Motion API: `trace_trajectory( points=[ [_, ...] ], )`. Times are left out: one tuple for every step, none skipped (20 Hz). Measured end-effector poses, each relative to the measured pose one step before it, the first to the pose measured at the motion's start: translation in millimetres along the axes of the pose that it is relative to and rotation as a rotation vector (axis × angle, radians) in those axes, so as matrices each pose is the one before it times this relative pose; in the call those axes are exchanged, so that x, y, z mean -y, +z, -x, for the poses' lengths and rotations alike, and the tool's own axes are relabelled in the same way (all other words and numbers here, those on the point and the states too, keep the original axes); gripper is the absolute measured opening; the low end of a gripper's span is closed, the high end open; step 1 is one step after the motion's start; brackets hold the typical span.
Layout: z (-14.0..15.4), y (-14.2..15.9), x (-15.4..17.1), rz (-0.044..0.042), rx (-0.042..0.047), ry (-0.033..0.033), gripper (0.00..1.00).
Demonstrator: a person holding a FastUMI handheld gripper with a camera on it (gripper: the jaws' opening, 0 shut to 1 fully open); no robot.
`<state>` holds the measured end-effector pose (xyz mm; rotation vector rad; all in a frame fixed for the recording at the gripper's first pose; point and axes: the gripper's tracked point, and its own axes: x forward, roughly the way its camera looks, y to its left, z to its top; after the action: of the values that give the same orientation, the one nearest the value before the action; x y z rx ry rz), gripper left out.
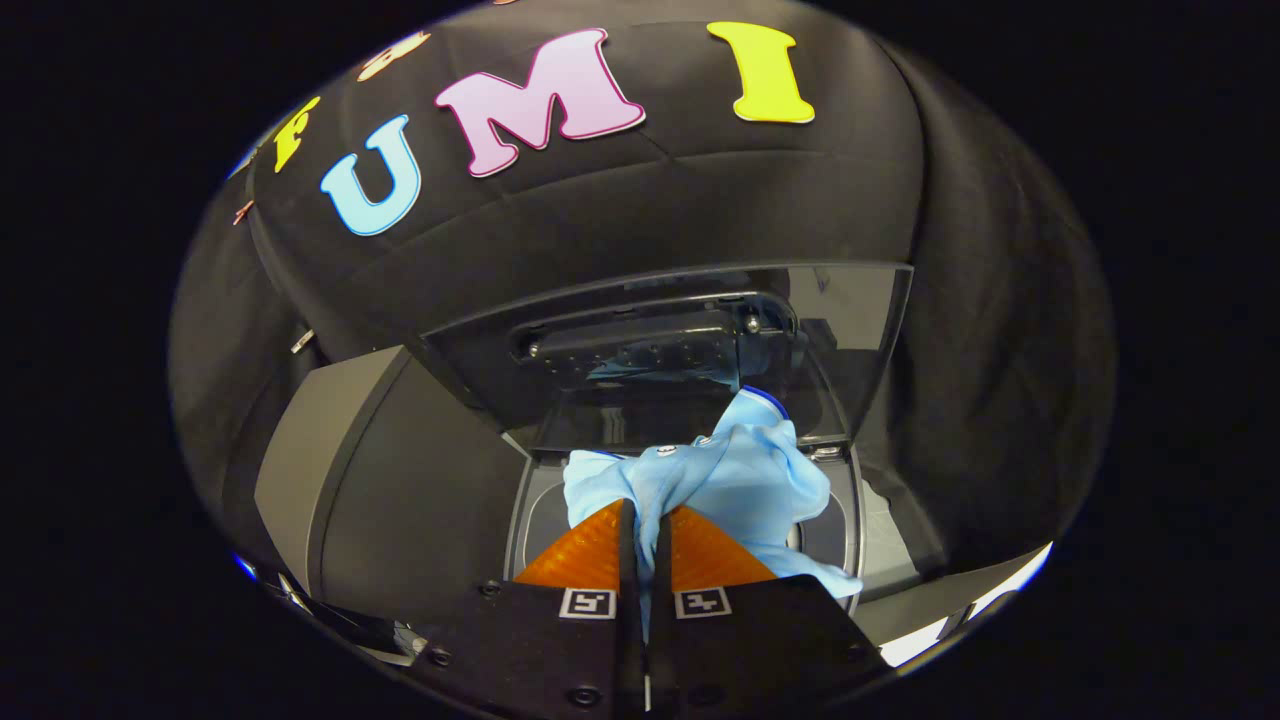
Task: Put the clothes into the washing machine and then close the washing machine lid.
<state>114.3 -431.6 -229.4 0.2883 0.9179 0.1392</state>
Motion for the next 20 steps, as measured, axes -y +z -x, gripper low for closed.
trace_trajectory(
  points=[
    [-7.39,-2.06,1.94,0.00098,-0.00991,-0.00964,0.07],
    [-5.84,-4.08,2.16,0.00463,-0.01183,-0.00992,0.07],
    [-6.80,-5.55,1.26,0.00484,-0.01490,-0.00951,0.07],
    [-7.20,-5.82,0.13,0.00642,-0.01575,-0.01117,0.07],
    [-7.91,-7.84,1.35,0.00955,-0.01518,-0.01503,0.07],
    [-10.39,-8.73,1.29,0.01330,-0.01414,-0.01643,0.07],
    [-12.77,-9.19,1.80,0.01357,-0.01279,-0.01912,0.07],
    [-10.29,-8.53,2.23,0.01243,-0.01185,-0.01841,0.07],
    [-8.73,-6.33,3.03,0.00823,-0.00238,-0.02465,0.07],
    [-8.84,-6.46,2.57,-0.00421,-0.01007,-0.02020,0.07],
    [-10.01,-8.88,1.12,-0.00892,-0.02045,-0.01523,0.07],
    [-8.53,-8.40,-0.68,-0.01674,-0.02803,-0.00362,0.07],
    [-9.50,-8.14,-0.33,-0.01090,-0.01913,-0.00015,0.07],
    [-4.83,-4.29,0.77,0.00130,-0.00760,-0.00902,0.07],
    [-6.41,-2.76,-1.97,0.01027,-0.00296,-0.00114,0.07],
    [-7.68,-5.62,0.16,0.01434,-0.00558,-0.00553,0.07],
    [-2.48,-5.62,-0.94,0.01893,-0.00962,-0.00092,0.07],
    [-3.56,-5.83,0.36,0.01906,-0.00813,-0.00572,0.07],
    [-1.12,-1.91,1.28,0.00810,-0.00481,-0.00407,0.07],
    [-2.06,-3.51,-0.80,-0.00083,-0.00808,-0.00012,0.07]
  ],
)
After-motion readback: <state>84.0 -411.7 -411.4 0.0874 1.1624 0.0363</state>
